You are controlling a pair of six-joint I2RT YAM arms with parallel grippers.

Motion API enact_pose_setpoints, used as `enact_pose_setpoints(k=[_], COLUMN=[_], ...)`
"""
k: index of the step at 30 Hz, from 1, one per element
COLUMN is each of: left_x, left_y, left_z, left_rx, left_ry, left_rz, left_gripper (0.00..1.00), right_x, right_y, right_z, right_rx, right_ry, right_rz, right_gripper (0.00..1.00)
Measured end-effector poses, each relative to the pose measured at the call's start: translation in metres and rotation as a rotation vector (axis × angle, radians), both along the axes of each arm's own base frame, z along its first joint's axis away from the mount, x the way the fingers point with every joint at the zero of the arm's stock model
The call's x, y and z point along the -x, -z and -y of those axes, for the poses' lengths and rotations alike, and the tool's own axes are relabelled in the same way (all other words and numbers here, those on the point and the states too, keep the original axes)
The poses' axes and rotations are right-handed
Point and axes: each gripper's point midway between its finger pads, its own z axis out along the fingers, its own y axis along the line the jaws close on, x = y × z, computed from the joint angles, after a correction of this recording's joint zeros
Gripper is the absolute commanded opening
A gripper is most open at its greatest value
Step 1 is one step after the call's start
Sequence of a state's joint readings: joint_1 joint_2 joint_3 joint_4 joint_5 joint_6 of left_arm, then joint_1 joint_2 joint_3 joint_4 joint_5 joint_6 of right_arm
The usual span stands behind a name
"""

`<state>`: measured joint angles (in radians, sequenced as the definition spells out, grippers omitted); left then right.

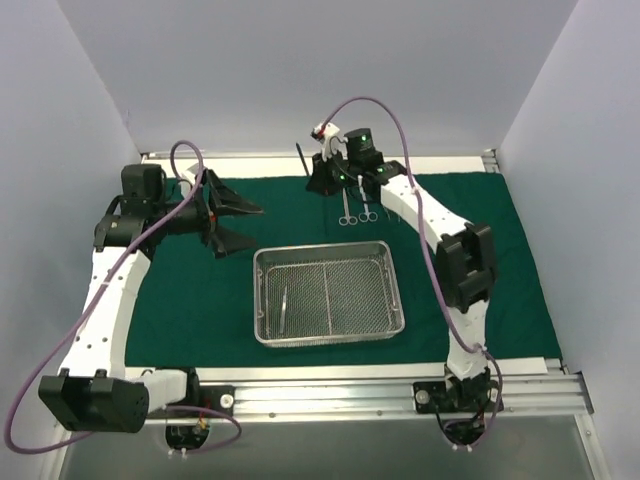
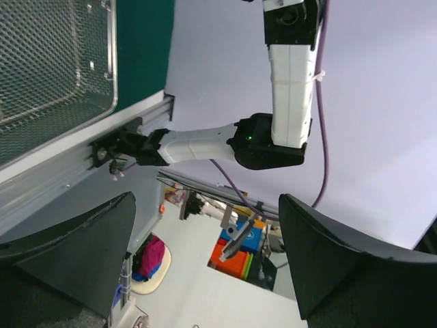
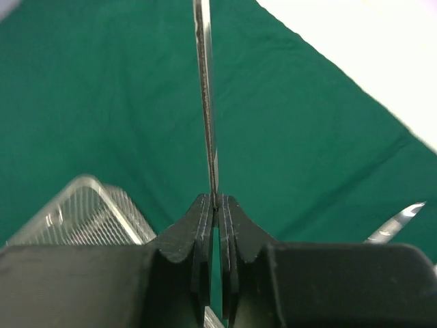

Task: Open and lay out the surgical kit
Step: Place the medical item in the surgical kit.

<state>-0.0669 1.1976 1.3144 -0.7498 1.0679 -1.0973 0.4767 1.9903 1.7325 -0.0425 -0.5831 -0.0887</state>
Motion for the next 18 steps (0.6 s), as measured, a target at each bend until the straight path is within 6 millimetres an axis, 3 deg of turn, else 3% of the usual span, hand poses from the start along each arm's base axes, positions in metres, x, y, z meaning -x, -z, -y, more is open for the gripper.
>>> enact_pose_setpoints(k=[6,8,14,18], left_x=[-0.009,-0.010,-0.011,-0.011], left_y=[0.023,0.026,0.038,0.040], left_z=[-0.012,-0.016,-0.023,-0.024], left_rx=[-0.178,-0.221,-0.305,-0.313], left_ry=[-0.032,-0.040,-0.051,-0.057], left_rz=[-0.020,-0.021,-0.060,-0.068], left_gripper=[0.94,0.94,0.94,0.94], right_x=[-0.049,-0.056,-0.045,-0.039], right_y=[0.040,0.058,0.121,0.137], right_z=[-0.004,0.003,0.031,0.041], right_rx=[-0.051,-0.053,0.012,0.033], right_ry=[0.210,0.273,0.421,0.471], right_rz=[-0.270,-0.356,-0.605,-0.681], right_gripper=[0.00,0.00,0.00,0.00])
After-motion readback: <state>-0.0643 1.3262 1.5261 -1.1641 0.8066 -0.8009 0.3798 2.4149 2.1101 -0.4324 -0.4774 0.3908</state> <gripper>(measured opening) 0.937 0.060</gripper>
